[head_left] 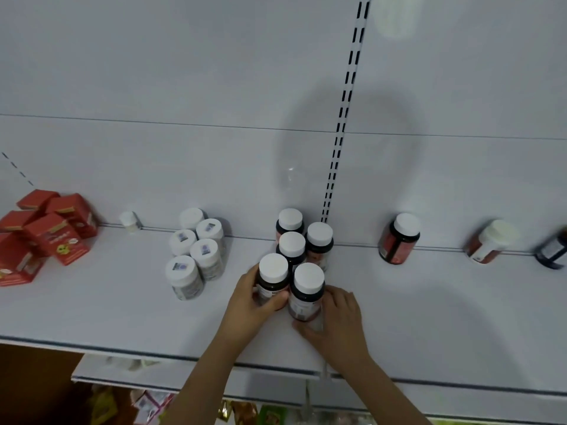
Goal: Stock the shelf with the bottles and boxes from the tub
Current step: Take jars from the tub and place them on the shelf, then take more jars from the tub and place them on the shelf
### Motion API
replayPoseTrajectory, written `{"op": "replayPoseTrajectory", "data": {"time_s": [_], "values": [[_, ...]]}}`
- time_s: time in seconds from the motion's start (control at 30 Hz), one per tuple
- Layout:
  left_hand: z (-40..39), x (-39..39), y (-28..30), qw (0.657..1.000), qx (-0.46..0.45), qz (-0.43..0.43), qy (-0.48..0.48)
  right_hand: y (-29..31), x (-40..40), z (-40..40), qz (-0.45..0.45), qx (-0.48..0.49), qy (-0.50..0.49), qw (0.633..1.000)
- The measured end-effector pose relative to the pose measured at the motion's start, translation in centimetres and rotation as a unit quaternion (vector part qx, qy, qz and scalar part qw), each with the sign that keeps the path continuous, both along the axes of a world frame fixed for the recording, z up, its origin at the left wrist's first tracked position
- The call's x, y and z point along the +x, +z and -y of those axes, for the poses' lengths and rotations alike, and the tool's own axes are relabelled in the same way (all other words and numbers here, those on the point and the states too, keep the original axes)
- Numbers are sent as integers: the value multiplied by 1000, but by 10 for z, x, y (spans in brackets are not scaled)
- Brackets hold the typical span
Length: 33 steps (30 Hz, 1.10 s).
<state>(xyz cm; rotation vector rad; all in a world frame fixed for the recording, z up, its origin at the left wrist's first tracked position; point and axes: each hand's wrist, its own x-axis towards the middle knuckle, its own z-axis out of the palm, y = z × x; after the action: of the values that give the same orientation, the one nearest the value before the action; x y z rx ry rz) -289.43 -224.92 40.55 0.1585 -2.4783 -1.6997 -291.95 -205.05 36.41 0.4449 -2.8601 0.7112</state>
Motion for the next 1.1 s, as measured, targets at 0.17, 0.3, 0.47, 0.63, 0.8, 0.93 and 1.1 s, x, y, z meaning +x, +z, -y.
{"op": "replayPoseTrajectory", "data": {"time_s": [0.17, 0.3, 0.47, 0.63, 0.8, 0.93, 1.1], "values": [[-5, 9, 10, 1000, 5, 5, -7, 4, 9, -12, 37, -18, 36, 999], [-25, 25, 34, 989, -77, -60, 113, 27, 19, -46, 57, -107, 34, 992], [-106, 33, 93, 957, -146, -219, 120, 78, 31, -122, 8, -232, -28, 972], [-237, 54, 103, 952, -171, -254, -22, 131, 61, -240, -88, -261, -90, 957], [-385, 93, 74, 940, -173, -247, -159, 156, 124, -379, -140, -251, -155, 945], [-495, 133, 57, 921, -157, -238, -267, 160, 184, -484, -155, -225, -221, 936], [-604, 172, 50, 875, -158, -258, -378, 158, 251, -591, -165, -193, -300, 919]]}}
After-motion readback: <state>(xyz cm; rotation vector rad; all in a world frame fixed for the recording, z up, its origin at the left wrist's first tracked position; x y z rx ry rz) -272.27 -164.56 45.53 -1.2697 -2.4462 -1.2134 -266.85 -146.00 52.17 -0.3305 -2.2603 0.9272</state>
